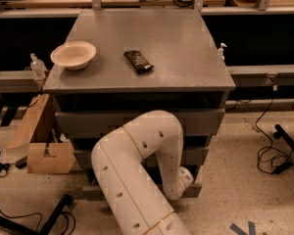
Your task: Open bottom drawer
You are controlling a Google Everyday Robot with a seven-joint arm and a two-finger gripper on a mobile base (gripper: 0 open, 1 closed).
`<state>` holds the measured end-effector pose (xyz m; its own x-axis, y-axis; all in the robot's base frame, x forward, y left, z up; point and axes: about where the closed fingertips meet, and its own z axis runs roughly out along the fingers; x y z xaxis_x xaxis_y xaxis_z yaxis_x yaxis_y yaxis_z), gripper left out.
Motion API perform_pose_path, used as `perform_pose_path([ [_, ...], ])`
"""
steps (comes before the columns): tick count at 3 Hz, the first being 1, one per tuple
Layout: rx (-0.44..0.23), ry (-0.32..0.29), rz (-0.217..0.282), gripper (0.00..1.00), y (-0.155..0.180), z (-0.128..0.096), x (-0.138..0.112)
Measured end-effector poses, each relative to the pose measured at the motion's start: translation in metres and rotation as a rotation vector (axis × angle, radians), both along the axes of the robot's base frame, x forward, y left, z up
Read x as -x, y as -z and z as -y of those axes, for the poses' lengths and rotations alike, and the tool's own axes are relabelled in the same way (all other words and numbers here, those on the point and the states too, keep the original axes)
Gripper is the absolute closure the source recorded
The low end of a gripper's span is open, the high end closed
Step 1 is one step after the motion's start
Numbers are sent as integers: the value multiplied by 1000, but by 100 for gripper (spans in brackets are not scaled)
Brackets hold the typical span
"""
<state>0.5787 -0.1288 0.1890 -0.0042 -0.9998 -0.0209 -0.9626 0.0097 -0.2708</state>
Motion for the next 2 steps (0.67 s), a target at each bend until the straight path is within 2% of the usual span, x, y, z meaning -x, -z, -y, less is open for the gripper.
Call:
perform_pose_path([
  [1,4,7,6,96,-6,0,5],
  [2,-12,27,-21,100,-14,10,32],
])
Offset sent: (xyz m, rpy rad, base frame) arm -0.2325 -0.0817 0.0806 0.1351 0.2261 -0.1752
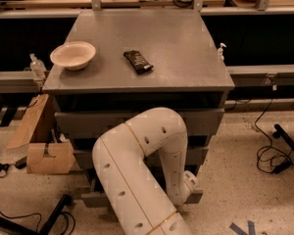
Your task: Open bottom drawer
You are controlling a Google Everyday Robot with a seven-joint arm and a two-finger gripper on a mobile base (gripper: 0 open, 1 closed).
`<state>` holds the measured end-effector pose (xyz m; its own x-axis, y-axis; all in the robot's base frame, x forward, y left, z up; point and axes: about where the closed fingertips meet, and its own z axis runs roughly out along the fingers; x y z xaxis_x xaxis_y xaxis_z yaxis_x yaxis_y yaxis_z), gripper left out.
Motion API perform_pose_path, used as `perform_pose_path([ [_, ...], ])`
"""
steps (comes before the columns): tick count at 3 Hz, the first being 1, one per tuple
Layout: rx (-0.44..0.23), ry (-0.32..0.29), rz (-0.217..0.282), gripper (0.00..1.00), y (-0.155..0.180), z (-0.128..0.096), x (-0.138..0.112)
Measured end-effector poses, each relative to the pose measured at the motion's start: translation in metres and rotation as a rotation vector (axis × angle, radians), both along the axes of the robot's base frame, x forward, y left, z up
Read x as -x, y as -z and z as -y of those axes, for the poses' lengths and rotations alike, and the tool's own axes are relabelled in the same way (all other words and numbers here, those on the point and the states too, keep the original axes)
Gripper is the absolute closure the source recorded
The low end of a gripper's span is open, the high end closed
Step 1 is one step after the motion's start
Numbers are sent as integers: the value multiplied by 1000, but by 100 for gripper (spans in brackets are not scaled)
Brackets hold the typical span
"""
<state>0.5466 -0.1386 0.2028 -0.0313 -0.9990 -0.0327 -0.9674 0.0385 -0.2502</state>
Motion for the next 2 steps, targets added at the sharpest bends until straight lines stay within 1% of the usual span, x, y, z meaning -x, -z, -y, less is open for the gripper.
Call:
perform_pose_path([
  [1,0,0,0,100,0,0,0],
  [2,0,0,0,81,0,0,0],
])
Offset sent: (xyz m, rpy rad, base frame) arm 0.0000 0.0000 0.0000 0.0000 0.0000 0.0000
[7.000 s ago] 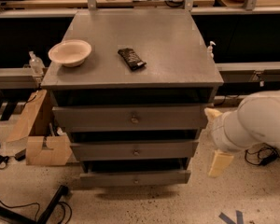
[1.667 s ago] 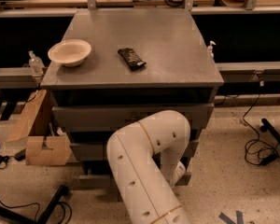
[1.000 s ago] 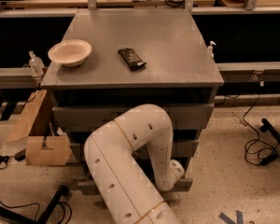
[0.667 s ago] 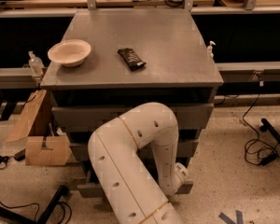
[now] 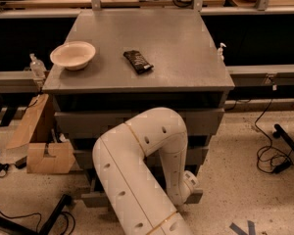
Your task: Open bottom drawer
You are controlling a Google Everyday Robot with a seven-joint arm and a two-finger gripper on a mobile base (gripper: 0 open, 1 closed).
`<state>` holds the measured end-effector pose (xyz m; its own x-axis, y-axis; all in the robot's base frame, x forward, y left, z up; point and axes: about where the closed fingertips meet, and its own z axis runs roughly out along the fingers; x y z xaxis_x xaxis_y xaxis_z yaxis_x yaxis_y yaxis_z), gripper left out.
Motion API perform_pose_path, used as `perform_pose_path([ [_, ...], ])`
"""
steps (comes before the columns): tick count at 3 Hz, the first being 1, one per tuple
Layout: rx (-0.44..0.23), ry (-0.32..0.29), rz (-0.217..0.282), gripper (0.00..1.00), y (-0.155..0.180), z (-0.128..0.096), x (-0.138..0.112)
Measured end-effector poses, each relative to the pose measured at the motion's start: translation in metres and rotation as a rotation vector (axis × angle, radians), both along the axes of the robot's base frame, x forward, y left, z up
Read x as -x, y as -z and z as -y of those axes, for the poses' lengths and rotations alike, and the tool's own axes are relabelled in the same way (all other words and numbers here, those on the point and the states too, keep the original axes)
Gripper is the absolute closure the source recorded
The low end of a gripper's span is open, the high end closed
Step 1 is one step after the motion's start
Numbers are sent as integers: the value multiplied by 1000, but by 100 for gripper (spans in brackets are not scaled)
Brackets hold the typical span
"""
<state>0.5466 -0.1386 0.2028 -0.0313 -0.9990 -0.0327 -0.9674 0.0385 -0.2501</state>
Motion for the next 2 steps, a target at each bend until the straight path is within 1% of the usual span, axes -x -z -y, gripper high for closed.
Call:
perform_pose_path([
  [2,0,0,0,34,0,0,0],
])
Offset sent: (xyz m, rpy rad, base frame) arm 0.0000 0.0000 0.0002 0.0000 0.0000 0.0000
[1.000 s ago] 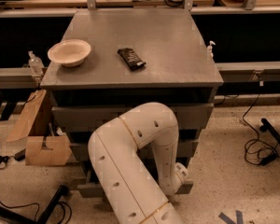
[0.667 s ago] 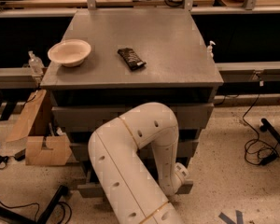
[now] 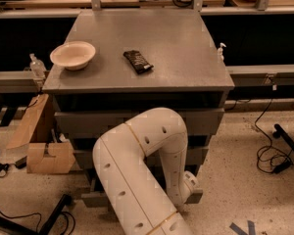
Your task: Open bottom drawer
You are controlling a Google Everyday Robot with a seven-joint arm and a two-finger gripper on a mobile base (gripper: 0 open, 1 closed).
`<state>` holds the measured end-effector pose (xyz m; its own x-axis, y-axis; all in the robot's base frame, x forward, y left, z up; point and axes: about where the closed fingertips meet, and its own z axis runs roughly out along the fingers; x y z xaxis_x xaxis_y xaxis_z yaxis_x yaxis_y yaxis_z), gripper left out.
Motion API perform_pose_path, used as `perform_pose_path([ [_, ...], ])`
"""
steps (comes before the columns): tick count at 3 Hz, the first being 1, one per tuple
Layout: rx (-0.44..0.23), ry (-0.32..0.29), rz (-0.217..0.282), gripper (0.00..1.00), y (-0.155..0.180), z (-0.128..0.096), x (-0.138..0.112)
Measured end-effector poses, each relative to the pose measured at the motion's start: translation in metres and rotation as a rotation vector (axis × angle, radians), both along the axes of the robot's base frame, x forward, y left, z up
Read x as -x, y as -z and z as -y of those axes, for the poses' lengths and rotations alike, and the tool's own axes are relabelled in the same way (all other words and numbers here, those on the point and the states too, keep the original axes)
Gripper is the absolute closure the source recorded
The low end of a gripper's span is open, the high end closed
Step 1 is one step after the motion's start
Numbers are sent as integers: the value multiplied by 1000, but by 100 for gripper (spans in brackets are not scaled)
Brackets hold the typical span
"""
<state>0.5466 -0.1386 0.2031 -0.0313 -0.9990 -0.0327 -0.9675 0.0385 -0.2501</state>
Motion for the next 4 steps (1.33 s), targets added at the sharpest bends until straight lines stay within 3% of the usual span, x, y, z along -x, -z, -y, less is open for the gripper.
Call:
perform_pose_path([
  [1,0,0,-1,12,1,0,0],
  [2,0,0,-2,0,1,0,1],
  [3,0,0,-2,0,1,0,1],
  [4,-1,0,-2,18,2,0,1],
])
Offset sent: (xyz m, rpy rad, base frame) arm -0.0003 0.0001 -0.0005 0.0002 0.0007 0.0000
